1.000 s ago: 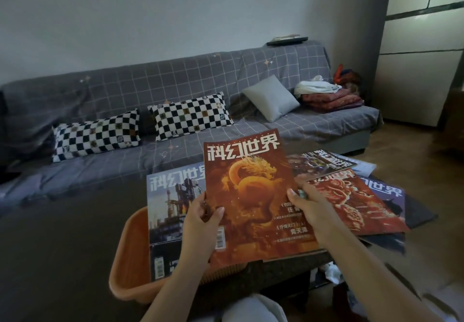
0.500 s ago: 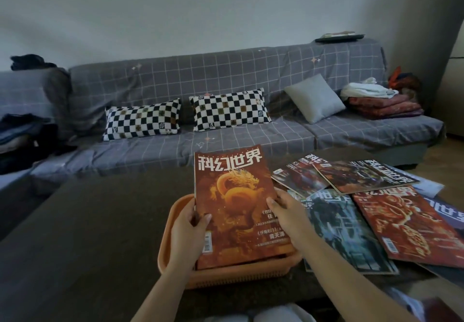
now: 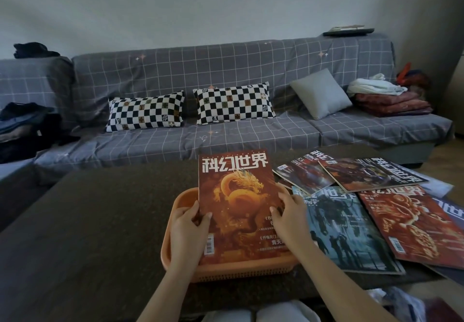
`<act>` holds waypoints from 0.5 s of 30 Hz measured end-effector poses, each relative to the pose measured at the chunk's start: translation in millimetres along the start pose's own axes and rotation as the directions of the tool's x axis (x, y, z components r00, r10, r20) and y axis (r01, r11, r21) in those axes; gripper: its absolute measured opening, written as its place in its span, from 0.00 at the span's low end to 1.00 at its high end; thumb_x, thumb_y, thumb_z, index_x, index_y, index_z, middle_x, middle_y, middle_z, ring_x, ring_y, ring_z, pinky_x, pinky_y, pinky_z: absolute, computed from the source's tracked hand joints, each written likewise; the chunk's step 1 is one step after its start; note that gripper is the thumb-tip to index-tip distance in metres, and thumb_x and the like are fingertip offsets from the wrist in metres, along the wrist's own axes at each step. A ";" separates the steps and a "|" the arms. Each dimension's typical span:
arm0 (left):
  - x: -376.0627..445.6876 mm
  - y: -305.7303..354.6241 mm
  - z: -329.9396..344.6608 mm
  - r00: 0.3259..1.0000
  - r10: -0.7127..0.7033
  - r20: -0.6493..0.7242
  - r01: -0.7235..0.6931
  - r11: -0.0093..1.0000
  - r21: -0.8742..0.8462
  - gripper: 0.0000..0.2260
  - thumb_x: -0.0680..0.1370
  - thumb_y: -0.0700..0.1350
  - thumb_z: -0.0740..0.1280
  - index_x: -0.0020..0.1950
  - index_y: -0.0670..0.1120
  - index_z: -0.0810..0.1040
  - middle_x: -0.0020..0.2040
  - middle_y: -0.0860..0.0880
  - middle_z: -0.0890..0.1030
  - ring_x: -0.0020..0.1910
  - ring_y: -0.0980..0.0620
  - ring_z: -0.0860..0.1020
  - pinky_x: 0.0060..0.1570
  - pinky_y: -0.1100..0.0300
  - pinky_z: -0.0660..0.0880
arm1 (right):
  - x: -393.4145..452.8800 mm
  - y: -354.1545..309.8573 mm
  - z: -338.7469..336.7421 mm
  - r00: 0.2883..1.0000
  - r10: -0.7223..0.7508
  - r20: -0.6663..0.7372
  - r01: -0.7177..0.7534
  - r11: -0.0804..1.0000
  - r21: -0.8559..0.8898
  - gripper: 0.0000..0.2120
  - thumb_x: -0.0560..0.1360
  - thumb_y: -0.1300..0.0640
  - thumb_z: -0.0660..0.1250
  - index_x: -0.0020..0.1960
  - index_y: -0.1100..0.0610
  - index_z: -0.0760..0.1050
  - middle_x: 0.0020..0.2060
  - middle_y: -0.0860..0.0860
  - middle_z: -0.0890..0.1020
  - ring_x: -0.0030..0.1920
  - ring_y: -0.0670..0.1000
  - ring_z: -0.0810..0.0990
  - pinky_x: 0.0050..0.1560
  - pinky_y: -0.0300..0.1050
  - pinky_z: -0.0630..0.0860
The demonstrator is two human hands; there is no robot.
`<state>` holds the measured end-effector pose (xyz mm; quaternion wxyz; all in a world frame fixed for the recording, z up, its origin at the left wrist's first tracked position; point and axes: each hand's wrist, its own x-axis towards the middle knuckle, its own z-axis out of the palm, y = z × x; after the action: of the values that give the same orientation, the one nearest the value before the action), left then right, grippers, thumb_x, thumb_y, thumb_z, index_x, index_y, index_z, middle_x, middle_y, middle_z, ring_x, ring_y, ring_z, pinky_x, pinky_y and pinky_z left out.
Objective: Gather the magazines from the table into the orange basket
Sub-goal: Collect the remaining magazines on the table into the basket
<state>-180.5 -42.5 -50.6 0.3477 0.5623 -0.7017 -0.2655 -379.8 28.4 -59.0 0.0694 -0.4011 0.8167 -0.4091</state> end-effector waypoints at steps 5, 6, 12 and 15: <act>1.3 -3.3 1.8 1.000 0.014 0.004 -0.014 1.000 0.007 0.24 0.78 0.52 0.65 0.74 0.48 0.67 0.64 0.49 0.74 0.40 0.63 0.73 0.33 0.73 0.67 | 2.2 0.6 2.6 0.999 -0.045 0.012 0.045 0.999 -0.011 0.13 0.76 0.56 0.64 0.59 0.53 0.74 0.52 0.44 0.76 0.35 0.37 0.71 0.30 0.27 0.64; 2.8 -3.1 1.8 1.000 0.003 0.001 -0.003 1.000 -0.009 0.24 0.78 0.51 0.65 0.73 0.48 0.68 0.64 0.50 0.74 0.39 0.63 0.73 0.32 0.74 0.66 | 3.4 1.4 3.0 0.999 -0.040 0.015 0.041 0.999 -0.014 0.12 0.76 0.55 0.64 0.58 0.53 0.74 0.48 0.43 0.77 0.34 0.36 0.71 0.29 0.27 0.64; 5.7 0.9 0.8 0.999 -0.046 0.006 0.047 0.991 -0.124 0.20 0.79 0.49 0.65 0.71 0.48 0.71 0.45 0.57 0.80 0.34 0.57 0.82 0.29 0.67 0.74 | 6.2 2.1 1.1 1.000 -0.012 0.017 0.012 1.000 0.006 0.13 0.76 0.53 0.64 0.59 0.53 0.75 0.38 0.39 0.72 0.31 0.37 0.70 0.29 0.29 0.65; 3.5 4.6 1.3 1.000 -0.024 0.009 0.024 0.996 -0.091 0.19 0.79 0.50 0.65 0.69 0.50 0.72 0.54 0.52 0.81 0.42 0.55 0.82 0.38 0.61 0.79 | 5.9 3.6 -0.8 0.999 -0.021 0.050 0.021 1.000 -0.002 0.16 0.76 0.52 0.64 0.62 0.53 0.74 0.43 0.42 0.77 0.36 0.39 0.73 0.34 0.31 0.70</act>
<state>-184.7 -44.9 -47.1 0.3670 0.5532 -0.6834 -0.3037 -386.3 25.9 -59.8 0.0848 -0.4199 0.8110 -0.3984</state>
